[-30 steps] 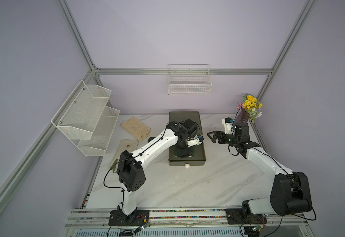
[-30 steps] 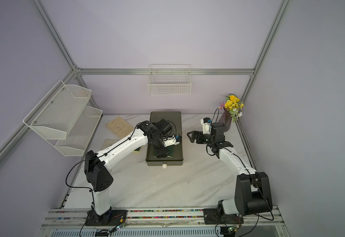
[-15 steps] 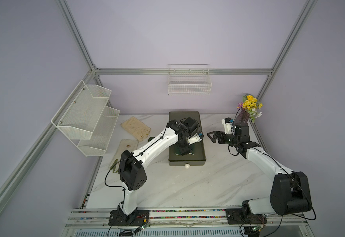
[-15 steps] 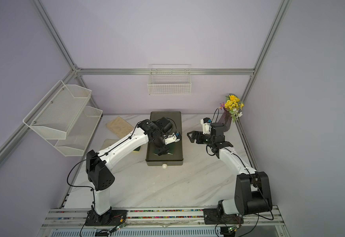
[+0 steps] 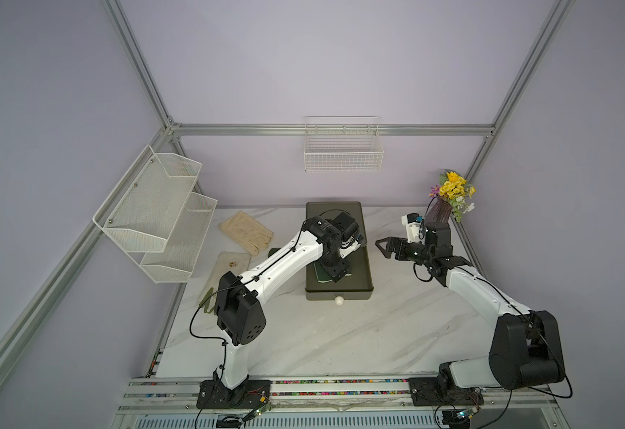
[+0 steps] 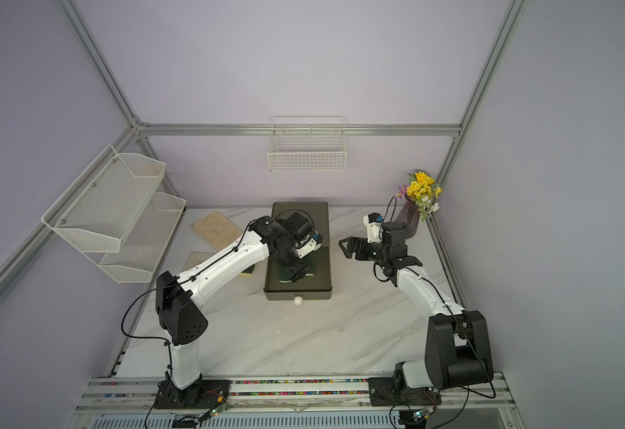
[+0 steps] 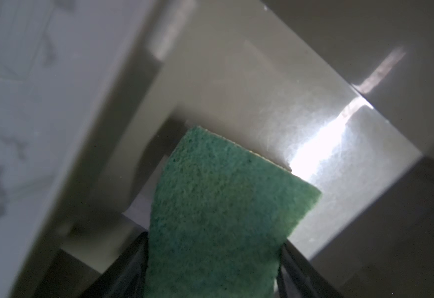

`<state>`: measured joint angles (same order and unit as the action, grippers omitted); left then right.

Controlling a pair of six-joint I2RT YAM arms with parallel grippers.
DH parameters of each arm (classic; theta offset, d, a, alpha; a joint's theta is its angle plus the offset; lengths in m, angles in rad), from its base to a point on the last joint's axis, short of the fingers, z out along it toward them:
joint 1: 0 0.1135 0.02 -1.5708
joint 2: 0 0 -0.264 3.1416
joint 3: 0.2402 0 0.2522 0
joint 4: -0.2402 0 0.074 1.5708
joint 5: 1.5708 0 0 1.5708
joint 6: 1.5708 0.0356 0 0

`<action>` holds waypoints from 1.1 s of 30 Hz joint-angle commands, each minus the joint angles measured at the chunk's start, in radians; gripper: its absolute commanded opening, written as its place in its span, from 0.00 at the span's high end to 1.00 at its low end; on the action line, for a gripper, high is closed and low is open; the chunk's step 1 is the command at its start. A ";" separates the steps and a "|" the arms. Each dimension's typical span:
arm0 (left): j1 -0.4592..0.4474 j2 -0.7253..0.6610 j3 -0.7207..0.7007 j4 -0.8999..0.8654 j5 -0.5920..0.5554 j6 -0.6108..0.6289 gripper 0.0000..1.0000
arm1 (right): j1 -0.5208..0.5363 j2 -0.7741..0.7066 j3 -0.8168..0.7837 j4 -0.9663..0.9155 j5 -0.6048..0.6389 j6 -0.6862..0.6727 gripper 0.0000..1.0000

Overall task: Take the sponge out of the drawer
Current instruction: Pick up the sponge from the drawer.

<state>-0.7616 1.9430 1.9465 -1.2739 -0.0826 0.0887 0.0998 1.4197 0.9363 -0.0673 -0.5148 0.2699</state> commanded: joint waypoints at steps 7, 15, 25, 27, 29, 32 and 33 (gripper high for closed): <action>-0.003 -0.052 0.007 -0.002 0.007 -0.071 0.15 | -0.003 0.001 -0.013 0.025 -0.014 -0.001 0.03; -0.003 -0.059 -0.014 -0.004 0.001 0.040 0.14 | -0.003 -0.001 -0.016 0.027 -0.016 0.000 0.03; -0.004 -0.043 -0.016 -0.007 0.010 0.095 0.14 | -0.002 0.008 -0.017 0.027 -0.022 0.000 0.03; -0.003 -0.038 -0.015 -0.009 0.004 0.097 0.14 | -0.002 0.011 -0.017 0.027 -0.028 0.000 0.03; -0.004 -0.032 -0.015 -0.008 0.001 0.098 0.14 | -0.003 0.012 -0.018 0.027 -0.027 0.000 0.03; -0.003 -0.025 -0.017 -0.008 0.000 0.098 0.14 | -0.002 0.012 -0.018 0.027 -0.027 0.000 0.03; -0.004 -0.023 -0.017 -0.008 0.000 0.099 0.14 | -0.001 0.011 -0.017 0.027 -0.028 0.000 0.03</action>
<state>-0.7616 1.9297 1.9324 -1.2747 -0.0826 0.1688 0.0998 1.4254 0.9298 -0.0666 -0.5331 0.2699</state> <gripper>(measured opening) 0.860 0.974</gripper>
